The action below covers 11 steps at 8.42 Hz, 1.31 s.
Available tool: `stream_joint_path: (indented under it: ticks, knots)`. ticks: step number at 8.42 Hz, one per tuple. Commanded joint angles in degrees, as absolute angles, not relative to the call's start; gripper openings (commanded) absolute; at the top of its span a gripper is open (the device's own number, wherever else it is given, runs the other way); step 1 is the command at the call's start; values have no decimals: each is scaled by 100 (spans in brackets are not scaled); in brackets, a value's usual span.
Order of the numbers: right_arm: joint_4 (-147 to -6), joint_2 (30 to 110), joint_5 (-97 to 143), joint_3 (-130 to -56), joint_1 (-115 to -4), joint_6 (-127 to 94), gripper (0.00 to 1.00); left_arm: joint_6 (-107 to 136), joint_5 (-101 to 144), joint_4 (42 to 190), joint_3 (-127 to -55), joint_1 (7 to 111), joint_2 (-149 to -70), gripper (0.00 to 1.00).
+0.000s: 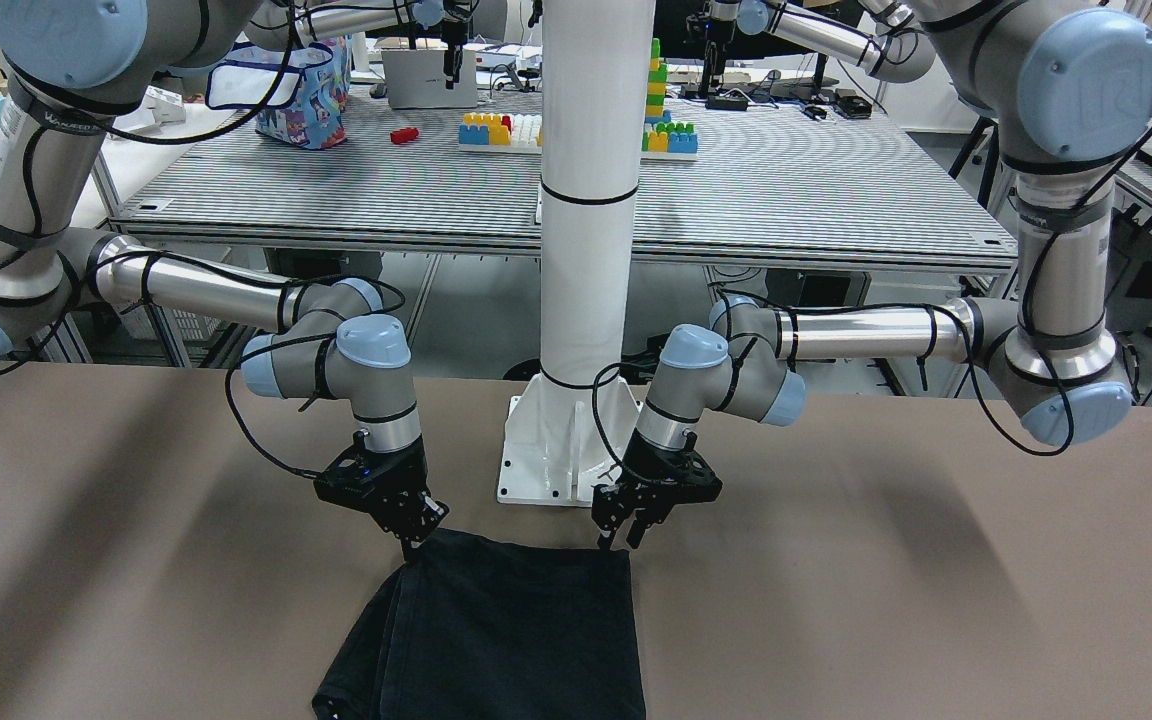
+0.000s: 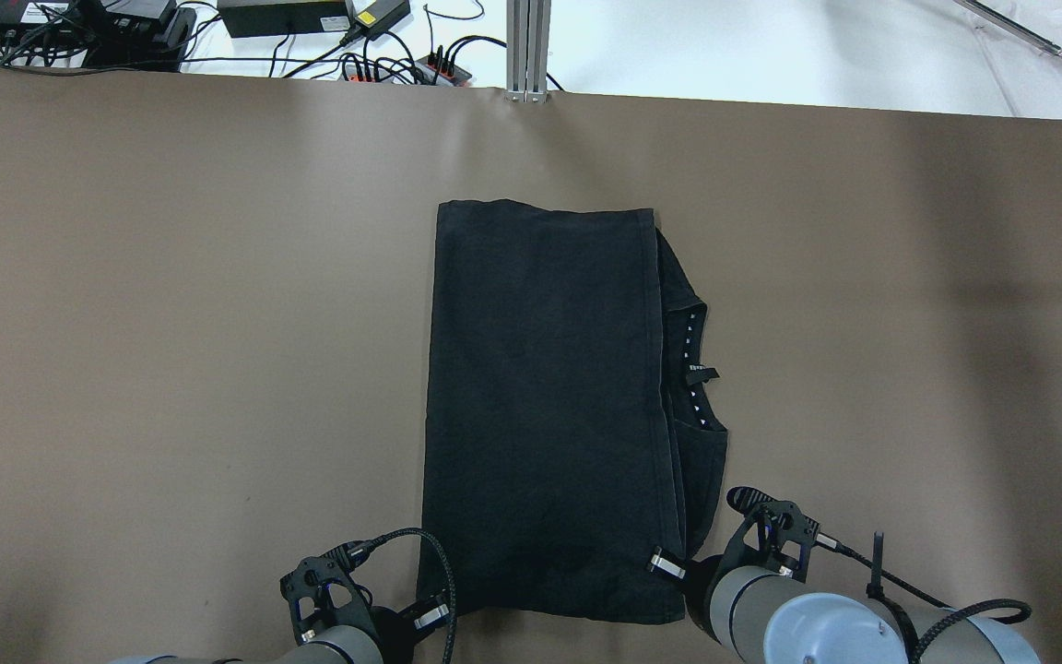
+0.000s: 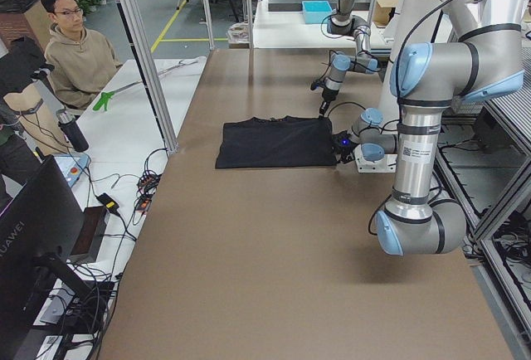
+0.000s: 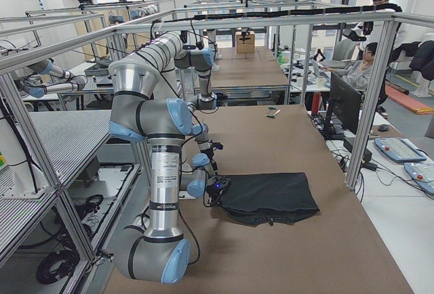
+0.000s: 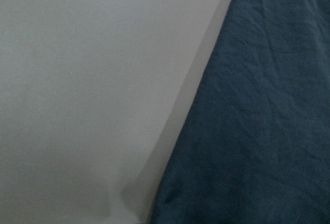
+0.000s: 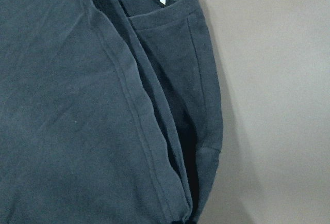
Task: Fold clothes
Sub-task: 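Lower both grippers to the shirt's near edge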
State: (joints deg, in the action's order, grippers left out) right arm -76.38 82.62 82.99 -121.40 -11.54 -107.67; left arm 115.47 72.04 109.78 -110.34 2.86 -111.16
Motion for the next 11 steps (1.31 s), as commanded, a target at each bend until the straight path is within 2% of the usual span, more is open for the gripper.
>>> stream_joint_path:
  ticks: [1, 2, 4, 5, 6, 7, 10, 11]
  knots:
    - [-7638, 8262, 8297, -12129, -1143, -10767, 0, 11566, 7198, 10995, -10951, 281, -11075, 56]
    - [-7638, 8253, 8297, -12138, -1143, -10767, 0, 11566, 7198, 10995, -10951, 281, -11074, 59]
    - [-7638, 8253, 8297, -12138, -1151, -10749, 0, 11566, 7190, 10995, -10934, 281, -11065, 57]
    - [-7638, 8253, 8297, -12129, -1151, -10740, 0, 11575, 7189, 10995, -10934, 290, -11065, 41]
    - [-7638, 8262, 8297, -12129, -1151, -10723, 0, 11566, 7181, 10995, -10925, 299, -11065, 6]
    - [-7638, 8262, 8297, -12129, -1151, -10714, 0, 11558, 7181, 10995, -10934, 299, -11065, 0]
    - [-7638, 8262, 8297, -12138, -1160, -10705, 0, 11426, 7259, 10986, -11082, 456, -11065, 0]
    - [-7638, 8253, 8306, -12164, -1169, -10705, 0, 11304, 7416, 10925, -11483, 535, -11048, 0]
